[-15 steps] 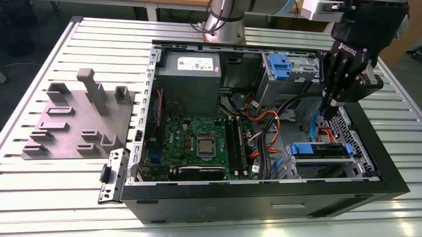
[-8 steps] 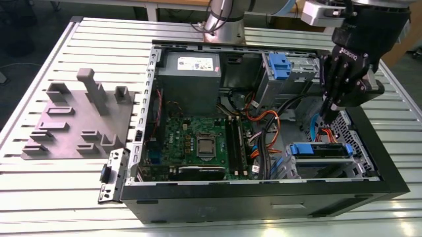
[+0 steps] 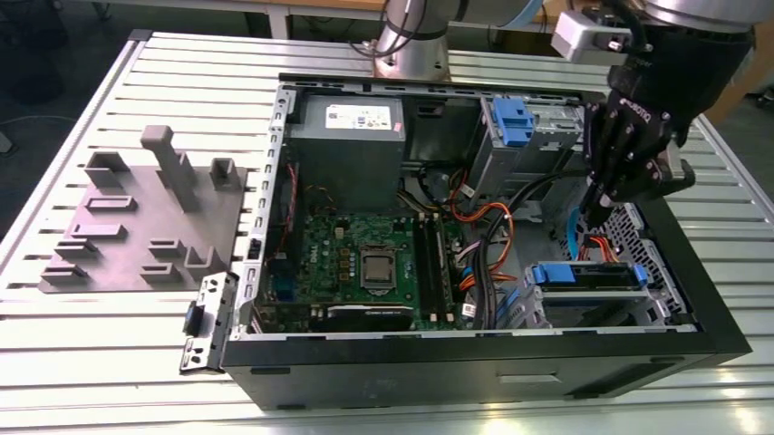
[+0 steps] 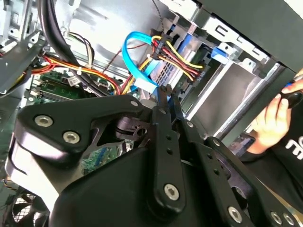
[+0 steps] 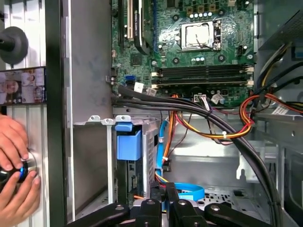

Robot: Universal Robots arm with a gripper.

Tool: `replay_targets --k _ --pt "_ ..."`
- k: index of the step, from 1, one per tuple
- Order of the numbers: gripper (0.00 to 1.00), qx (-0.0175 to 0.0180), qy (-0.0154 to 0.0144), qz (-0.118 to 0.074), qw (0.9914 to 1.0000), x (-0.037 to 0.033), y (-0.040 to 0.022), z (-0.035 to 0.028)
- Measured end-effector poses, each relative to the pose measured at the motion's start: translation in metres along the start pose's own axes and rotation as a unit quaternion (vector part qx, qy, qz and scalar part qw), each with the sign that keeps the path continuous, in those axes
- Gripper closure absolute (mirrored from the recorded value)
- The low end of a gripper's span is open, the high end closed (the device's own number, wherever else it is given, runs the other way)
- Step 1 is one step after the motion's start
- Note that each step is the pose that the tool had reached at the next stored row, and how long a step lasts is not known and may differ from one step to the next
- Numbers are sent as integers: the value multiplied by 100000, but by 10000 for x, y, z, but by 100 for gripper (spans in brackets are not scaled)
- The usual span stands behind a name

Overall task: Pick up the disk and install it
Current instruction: 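Insert the first disk wire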

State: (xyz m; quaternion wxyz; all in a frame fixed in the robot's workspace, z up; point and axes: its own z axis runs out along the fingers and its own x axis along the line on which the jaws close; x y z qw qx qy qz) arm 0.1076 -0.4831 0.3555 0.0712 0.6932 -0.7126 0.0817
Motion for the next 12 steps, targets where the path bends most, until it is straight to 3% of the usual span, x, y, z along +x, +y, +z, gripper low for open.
replay_targets --k 2,12 --pt "84 2 -190 7 100000 39 1 18" --pt "84 7 -173 -2 100000 46 0 19"
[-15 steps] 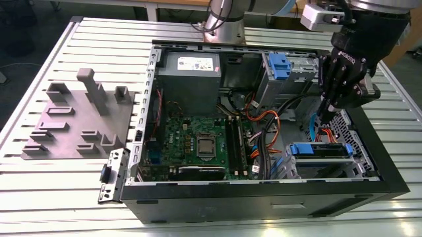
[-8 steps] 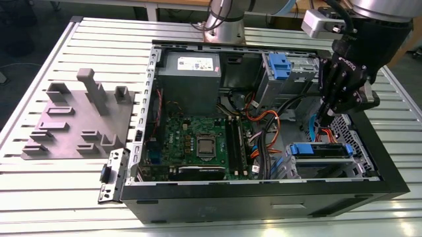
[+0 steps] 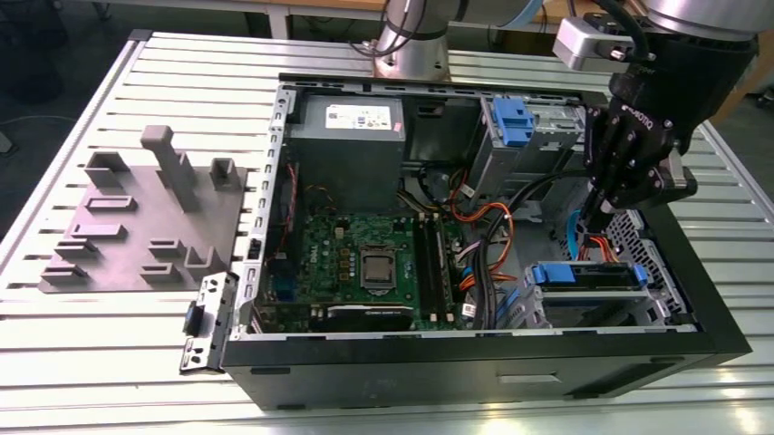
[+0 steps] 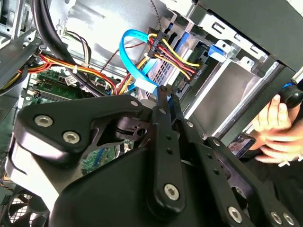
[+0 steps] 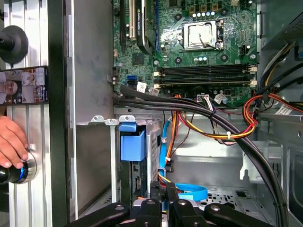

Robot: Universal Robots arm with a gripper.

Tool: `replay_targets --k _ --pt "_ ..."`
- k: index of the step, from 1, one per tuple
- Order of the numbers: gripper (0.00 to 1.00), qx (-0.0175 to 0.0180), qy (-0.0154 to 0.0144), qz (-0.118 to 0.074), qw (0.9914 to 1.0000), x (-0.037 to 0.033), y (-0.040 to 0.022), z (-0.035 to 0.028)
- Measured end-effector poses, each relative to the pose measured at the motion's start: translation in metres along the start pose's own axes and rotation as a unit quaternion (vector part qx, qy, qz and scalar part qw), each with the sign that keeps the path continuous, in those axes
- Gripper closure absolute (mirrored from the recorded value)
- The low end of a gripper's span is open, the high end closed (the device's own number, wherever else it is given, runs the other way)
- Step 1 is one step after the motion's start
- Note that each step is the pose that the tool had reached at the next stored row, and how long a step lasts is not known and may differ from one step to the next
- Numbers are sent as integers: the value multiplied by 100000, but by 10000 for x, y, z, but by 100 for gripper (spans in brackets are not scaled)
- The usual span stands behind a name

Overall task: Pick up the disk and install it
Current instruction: 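Insert the first disk wire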

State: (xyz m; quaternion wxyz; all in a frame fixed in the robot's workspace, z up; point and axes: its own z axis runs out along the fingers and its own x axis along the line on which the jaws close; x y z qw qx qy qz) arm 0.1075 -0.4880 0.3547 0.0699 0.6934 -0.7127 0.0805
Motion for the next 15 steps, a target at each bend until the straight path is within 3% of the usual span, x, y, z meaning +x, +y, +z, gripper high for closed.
replay_targets --k 10,11,15 --pt "84 3 0 -6 100000 1 0 0" --pt "84 3 -104 -5 100000 5 1 0" --pt "84 15 -1159 21 99993 63 12 19"
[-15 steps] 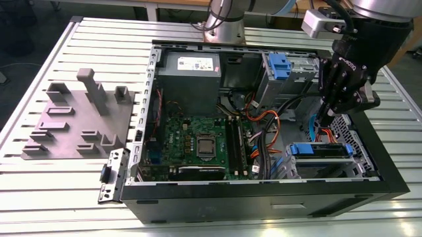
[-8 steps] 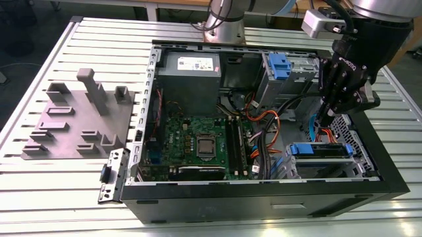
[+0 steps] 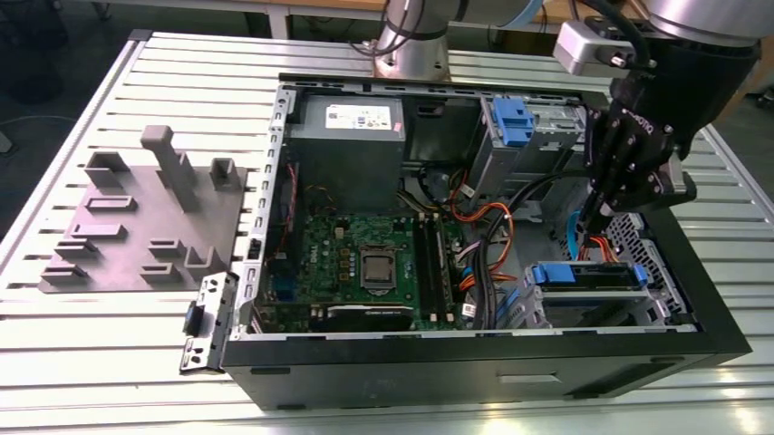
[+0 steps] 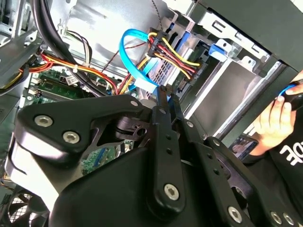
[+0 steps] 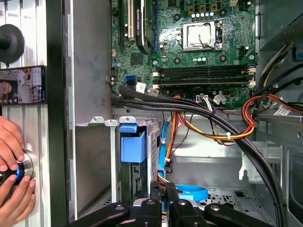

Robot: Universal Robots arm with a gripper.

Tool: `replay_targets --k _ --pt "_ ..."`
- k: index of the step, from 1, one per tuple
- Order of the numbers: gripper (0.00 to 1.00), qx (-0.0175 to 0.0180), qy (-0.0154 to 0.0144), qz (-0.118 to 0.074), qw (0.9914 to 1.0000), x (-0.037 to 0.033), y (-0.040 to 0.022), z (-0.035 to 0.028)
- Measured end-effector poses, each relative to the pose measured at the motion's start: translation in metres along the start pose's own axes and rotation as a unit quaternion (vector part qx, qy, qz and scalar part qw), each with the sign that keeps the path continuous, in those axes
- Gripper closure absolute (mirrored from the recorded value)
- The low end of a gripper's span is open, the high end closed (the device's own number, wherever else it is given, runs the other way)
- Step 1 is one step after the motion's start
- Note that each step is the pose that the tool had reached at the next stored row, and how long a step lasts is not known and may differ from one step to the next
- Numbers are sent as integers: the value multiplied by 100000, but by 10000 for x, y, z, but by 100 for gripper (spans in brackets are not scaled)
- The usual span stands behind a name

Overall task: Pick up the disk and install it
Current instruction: 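Insert the first disk wire, then insert the second disk wire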

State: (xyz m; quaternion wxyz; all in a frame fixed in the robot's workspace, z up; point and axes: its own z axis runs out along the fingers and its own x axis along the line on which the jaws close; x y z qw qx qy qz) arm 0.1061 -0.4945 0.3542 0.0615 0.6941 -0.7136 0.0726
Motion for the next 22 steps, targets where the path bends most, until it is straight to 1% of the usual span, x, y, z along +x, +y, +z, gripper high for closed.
replay_targets --k 2,5,6,9,13,14,20,22 --pt "84 -5 -376 0 99999 42 4 15" --pt "84 -7 -773 18 99997 114 5 46" --pt "84 0 -986 21 99995 135 5 57" --pt "84 70 -1819 48 99983 181 4 83" --pt "84 120 -3001 77 99955 240 2 120" --pt "84 127 -3191 82 99949 254 2 132" --pt "84 223 -4012 104 99919 327 1 198" --pt "84 310 -4091 97 99916 350 0 211"
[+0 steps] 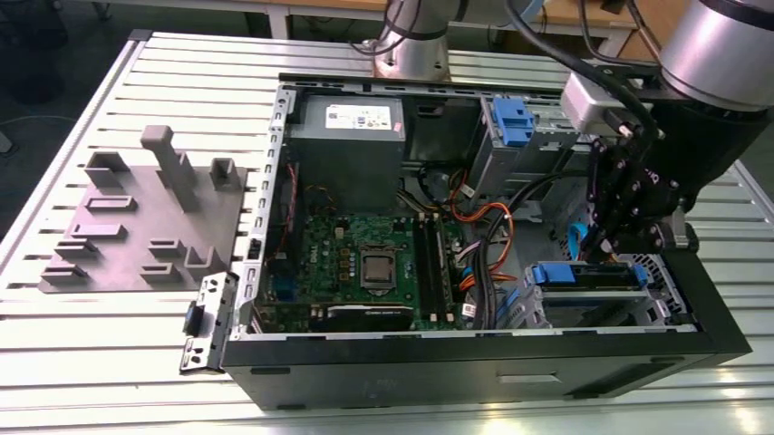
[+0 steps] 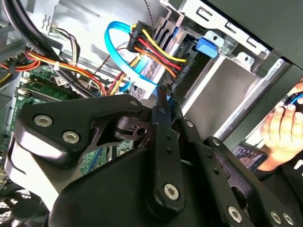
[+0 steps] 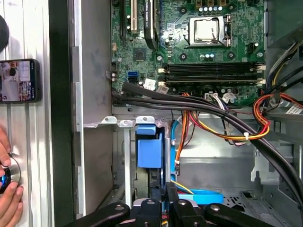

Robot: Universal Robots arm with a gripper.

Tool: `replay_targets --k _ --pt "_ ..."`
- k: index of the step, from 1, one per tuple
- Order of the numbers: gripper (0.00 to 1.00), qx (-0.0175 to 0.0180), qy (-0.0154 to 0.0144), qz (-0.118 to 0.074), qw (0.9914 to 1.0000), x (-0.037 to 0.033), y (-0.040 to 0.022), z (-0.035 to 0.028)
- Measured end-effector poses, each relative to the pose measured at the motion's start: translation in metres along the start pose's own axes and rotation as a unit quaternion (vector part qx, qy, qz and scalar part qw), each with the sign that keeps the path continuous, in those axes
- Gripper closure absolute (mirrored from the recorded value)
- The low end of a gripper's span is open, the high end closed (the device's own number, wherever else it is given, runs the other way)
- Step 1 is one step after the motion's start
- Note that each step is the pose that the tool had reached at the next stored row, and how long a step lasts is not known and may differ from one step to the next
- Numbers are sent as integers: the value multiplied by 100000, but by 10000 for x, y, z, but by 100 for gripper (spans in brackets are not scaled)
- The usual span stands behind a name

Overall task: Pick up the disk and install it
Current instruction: 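Insert the second disk wire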

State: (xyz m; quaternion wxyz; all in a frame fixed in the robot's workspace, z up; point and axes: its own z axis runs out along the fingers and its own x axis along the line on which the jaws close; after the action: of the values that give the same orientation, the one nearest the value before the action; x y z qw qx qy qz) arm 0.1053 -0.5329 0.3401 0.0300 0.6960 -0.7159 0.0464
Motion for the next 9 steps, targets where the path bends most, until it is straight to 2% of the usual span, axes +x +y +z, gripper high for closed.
replay_targets --k 2,3,7,8,9 --pt "84 145 -81 -53 100000 13 -1 5" --pt "84 174 -368 -53 99999 21 -1 10" --pt "84 217 -1933 -20 99981 56 0 31" --pt "84 209 -2276 -17 99974 65 0 36" --pt "84 203 -2497 -13 99969 73 -1 41"
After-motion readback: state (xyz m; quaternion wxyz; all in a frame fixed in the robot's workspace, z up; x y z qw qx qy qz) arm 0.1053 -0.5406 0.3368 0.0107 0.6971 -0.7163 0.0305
